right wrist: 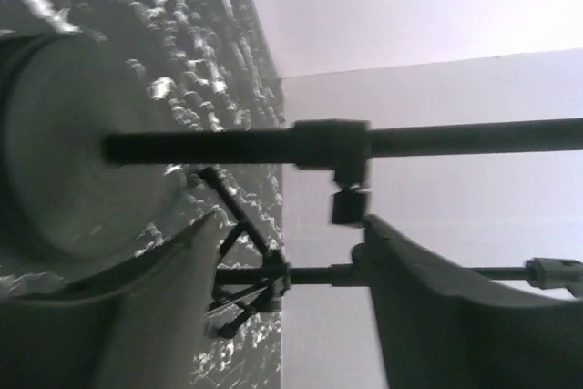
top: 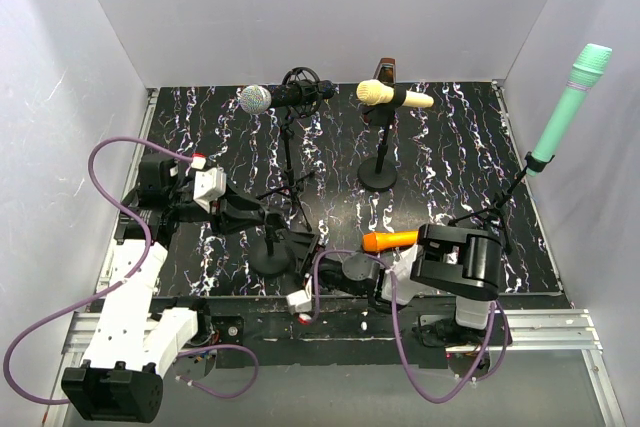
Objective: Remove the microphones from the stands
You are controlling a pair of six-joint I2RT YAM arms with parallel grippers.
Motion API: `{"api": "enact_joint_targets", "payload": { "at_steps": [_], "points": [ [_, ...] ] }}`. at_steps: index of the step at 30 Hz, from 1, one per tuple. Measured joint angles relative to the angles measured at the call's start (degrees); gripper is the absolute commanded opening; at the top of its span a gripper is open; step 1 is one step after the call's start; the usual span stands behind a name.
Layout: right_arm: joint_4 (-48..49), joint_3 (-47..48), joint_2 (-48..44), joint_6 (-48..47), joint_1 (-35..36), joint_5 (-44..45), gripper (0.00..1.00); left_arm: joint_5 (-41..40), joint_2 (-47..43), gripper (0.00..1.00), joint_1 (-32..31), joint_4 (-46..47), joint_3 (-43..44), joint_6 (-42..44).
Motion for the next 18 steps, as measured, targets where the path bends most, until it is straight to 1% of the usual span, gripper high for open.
{"api": "enact_joint_targets", "payload": {
  "at_steps": [1, 3, 6, 7, 9, 11, 12, 14, 16, 17, 18],
  "points": [
    [-0.17, -0.98, 0.00, -0.52, 0.33, 0.39, 0.81, -0.15, -0.17, 0.00, -0.04, -0.09, 0.00, -0.15],
    [-2.19, -3.41, -1.66, 0.11, 0.46, 1.40, 0.82, -0.28, -0.35, 0.00, -0.11, -0.15, -0.02, -0.39],
    [-7.10, -6.23, -7.80, 4.59, 0.44, 2.86, 0.82, -0.48, -0.37, 0.00, -0.15, -0.07, -0.02, -0.61],
    [-10.05, -6.49, -11.54, 7.43, 0.39, 3.19, 0.82, -0.48, -0.39, 0.00, -0.15, -0.07, -0.02, -0.63],
    [-18.62, -5.79, -21.00, 15.45, -0.44, 2.75, 0.79, -0.55, -0.44, 0.00, -0.15, -0.07, -0.02, -0.68],
    [-28.61, -2.84, -29.31, 24.87, -2.16, 0.79, 0.73, -0.59, -0.48, 0.00, -0.15, -0.09, -0.02, -0.76],
    [-35.23, 0.28, -32.11, 30.47, -3.98, -1.46, 0.72, -0.63, -0.50, 0.00, -0.15, -0.09, -0.02, -0.79],
    [-48.52, 8.96, -33.40, 41.94, -9.22, -8.92, 0.71, -0.70, -0.52, 0.00, -0.15, -0.07, -0.02, -0.81],
    [-58.18, 17.29, -31.08, 53.40, -15.50, -18.12, 0.69, -0.74, -0.52, 0.00, -0.13, -0.07, -0.02, -0.81],
    [-61.70, 20.39, -29.51, 58.25, -18.05, -22.40, 0.66, -0.72, -0.50, 0.00, -0.13, -0.04, -0.02, -0.81],
    [-65.33, 23.41, -27.50, 63.25, -20.61, -26.77, 0.65, -0.72, -0.48, 0.00, -0.09, -0.04, -0.02, -0.81]
  ]
}}
